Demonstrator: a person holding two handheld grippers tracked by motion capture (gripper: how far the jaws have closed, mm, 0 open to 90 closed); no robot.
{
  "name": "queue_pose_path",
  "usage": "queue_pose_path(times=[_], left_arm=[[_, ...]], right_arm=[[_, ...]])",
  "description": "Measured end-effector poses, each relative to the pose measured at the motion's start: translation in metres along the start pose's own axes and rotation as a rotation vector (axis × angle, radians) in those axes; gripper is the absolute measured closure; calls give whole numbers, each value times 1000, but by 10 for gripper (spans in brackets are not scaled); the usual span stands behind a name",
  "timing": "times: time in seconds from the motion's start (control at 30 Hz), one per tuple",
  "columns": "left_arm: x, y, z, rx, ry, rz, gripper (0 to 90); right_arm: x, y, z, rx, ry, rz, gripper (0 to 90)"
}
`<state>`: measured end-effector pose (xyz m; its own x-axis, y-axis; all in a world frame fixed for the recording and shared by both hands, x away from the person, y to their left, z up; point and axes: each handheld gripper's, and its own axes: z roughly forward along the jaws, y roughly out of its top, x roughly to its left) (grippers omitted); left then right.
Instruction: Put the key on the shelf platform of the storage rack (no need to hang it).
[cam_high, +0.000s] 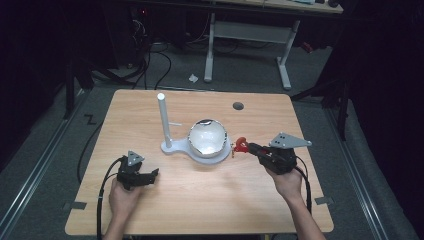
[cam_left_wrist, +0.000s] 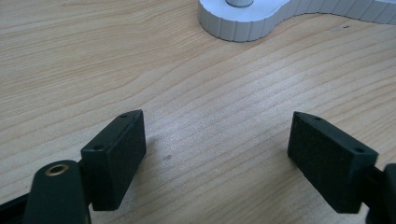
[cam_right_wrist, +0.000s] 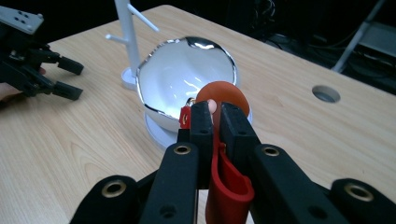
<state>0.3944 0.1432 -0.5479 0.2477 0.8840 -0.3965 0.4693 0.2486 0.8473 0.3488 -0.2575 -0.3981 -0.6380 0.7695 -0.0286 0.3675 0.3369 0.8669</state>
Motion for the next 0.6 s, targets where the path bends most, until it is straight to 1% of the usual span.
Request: queue_pose_path(times=[0.03,0.07,0.1,0.17,0.2,0.33,0.37,0.4,0.47,0.5,0.53,0.6], left_arm=[[0,0,0,0,0,0,197],[0,0,0,0,0,0,197],[0,0,0,0,0,1,197],[0,0,0,0,0,0,197],[0,0,0,0,0,1,197],[0,0,0,0,0,0,197],[0,0,0,1,0,1,197],[0,0,0,1,-1,1,197],[0,0,0,1,0,1,198],[0,0,0,1,-1,1,198],[0,0,0,1,0,1,198],[0,0,0,1,0,1,197]], right_arm=[[3,6,1,-10,12,-11,848],[3,6,1,-10,12,-11,848],[5,11,4,-14,20,-19,847],[5,13,6,-14,24,-21,847],[7,17,10,-11,30,-25,848],[11,24,15,-9,40,-41,847],[12,28,18,-13,51,-42,847],[12,28,18,-13,51,-42,847],[14,33,24,-14,63,-42,847],[16,37,30,-10,69,-43,847],[16,37,30,-10,69,-43,847],[17,40,37,-3,72,-52,847]])
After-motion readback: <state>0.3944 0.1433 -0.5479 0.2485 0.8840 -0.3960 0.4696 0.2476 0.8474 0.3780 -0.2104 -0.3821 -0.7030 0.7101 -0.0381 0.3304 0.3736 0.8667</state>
